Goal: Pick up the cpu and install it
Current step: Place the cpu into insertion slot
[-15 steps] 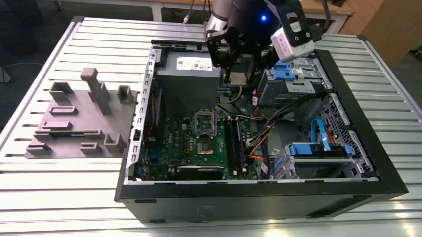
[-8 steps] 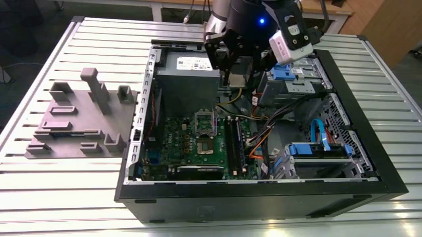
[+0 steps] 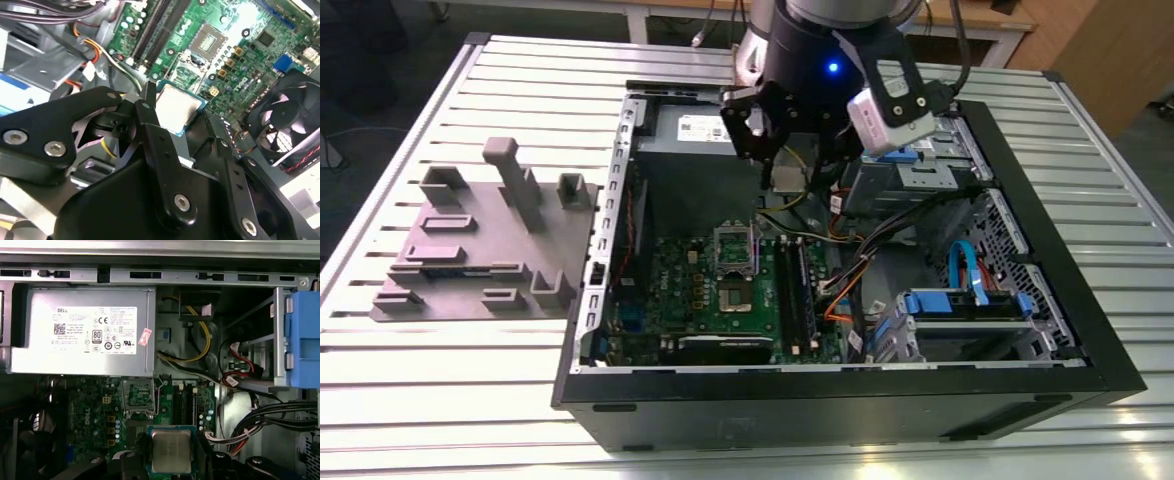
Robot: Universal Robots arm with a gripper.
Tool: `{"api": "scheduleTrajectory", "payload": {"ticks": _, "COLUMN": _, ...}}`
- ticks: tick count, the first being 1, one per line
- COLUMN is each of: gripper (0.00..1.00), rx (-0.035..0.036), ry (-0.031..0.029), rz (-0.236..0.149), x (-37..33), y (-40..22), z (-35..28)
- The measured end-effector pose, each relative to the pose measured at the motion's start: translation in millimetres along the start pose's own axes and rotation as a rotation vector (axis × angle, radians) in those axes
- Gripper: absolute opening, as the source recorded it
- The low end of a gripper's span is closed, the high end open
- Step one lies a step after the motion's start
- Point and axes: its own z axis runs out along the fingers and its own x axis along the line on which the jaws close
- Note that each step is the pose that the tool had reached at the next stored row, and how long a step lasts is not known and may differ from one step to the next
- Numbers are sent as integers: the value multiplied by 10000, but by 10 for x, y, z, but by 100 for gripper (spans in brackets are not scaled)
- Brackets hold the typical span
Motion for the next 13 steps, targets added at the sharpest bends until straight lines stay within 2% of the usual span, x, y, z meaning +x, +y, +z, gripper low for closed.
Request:
{"api": "scheduleTrajectory", "payload": {"ticks": 2, "gripper": 47, "rx": 6, "ry": 0, "rz": 30, "x": 16, "y": -30, "z": 32}}
{"api": "scheduleTrajectory", "payload": {"ticks": 5, "gripper": 47, "rx": 2, "ry": -2, "rz": 47, "x": 23, "y": -130, "z": 85}}
{"api": "scheduleTrajectory", "payload": {"ticks": 8, "gripper": 47, "rx": -1, "ry": -7, "rz": 81, "x": 27, "y": -143, "z": 134}}
{"api": "scheduleTrajectory", "payload": {"ticks": 13, "gripper": 47, "rx": 2, "ry": -4, "rz": 82, "x": 27, "y": -144, "z": 139}}
